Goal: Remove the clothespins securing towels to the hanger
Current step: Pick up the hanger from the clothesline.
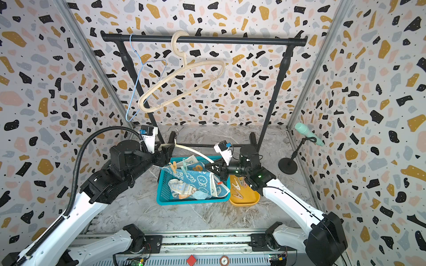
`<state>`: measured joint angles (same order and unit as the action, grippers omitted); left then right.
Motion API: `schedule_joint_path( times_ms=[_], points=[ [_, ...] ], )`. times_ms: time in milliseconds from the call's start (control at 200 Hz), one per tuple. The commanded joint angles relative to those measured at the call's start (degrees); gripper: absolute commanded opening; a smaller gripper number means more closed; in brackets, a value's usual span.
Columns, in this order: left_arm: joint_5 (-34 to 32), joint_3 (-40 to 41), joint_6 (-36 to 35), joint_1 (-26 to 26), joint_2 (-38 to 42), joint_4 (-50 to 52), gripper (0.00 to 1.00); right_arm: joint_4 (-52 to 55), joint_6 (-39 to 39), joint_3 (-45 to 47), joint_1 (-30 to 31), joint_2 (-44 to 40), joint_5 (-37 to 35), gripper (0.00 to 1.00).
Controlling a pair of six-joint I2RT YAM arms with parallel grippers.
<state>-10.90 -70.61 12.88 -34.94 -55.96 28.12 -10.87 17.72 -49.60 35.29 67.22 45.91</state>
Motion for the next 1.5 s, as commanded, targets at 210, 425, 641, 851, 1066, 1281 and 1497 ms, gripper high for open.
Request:
schedule_joint_path(
  times_ms=[210,425,641,851,1066,1281,1497],
  points=[
    [3.0,1.2,0.2,0.3,-2.8,-5.4,0.57,-6.9,-1.1,-0.7,1.5,1.3,1.9,0.00],
    [2.1,2.1,2.2,0.3,-4.6,-6.7,0.44,-7.2,-1.2,-0.4,1.8,1.4,1.6,0.00],
    [3.6,2.4,2.8,0.3,-5.4,-7.8,0.28,-7.8,-1.1,-0.1,1.9,1.4,1.3,0.00],
    [4.1,3.0,2.9,0.5,-5.3,-8.7,0.12,-8.1,-1.2,-0.1,2.0,1.5,1.3,0.00],
    [4.8,3.7,3.1,0.6,-5.6,-9.8,0.07,-8.1,-1.2,-0.3,2.2,1.7,1.3,0.00],
    [5.2,3.9,3.0,0.7,-6.3,-10.3,0.17,-7.7,-1.6,-0.7,2.5,1.7,1.3,0.00],
    [5.2,4.0,2.8,0.8,-7.0,-10.7,0.00,-6.9,-2.3,-0.9,2.6,1.9,1.1,0.00]
  ],
)
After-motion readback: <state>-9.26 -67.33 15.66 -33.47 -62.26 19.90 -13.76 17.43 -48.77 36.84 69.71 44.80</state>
